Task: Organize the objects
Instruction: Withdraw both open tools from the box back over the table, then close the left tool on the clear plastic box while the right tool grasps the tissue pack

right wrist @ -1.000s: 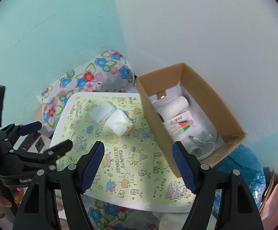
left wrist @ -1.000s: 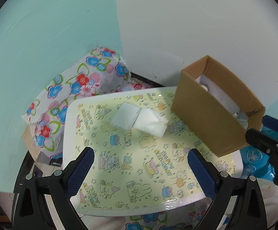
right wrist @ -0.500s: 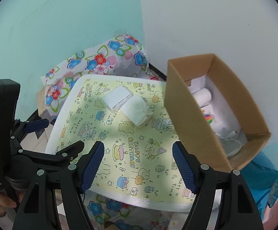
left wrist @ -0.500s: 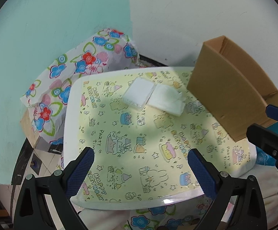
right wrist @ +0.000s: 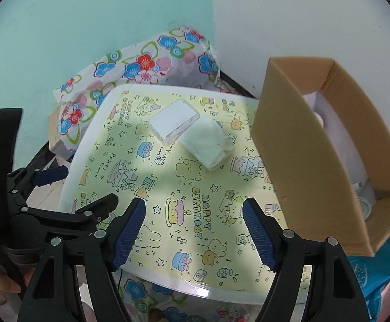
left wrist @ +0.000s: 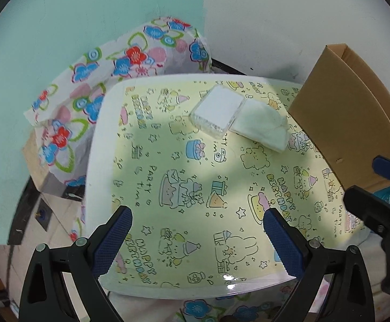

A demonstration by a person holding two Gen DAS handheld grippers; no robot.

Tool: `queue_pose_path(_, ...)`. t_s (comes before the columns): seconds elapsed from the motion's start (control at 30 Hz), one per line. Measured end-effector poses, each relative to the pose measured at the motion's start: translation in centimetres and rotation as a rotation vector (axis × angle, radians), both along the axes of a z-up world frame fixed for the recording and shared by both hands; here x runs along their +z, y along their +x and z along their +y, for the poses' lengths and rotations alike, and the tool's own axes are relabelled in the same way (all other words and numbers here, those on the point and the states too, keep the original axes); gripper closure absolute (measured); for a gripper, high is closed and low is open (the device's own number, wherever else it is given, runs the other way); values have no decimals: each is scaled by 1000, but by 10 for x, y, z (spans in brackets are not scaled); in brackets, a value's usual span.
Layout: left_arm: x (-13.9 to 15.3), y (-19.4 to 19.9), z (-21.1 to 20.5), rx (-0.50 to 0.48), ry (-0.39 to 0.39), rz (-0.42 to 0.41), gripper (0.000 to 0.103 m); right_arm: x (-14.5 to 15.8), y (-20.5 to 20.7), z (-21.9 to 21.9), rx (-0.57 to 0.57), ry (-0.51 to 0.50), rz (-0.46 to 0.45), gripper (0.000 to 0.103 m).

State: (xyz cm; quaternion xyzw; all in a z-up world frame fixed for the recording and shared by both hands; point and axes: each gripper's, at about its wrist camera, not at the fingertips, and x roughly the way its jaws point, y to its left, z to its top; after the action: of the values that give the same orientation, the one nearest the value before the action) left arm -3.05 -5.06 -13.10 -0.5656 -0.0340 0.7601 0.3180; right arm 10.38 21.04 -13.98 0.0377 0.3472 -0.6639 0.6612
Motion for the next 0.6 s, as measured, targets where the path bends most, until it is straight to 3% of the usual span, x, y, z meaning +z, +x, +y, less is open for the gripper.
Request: queue_pose_path(0.6,-31,-40,4,40,5,-47,4,-8,3,-58,-30,40,11,25)
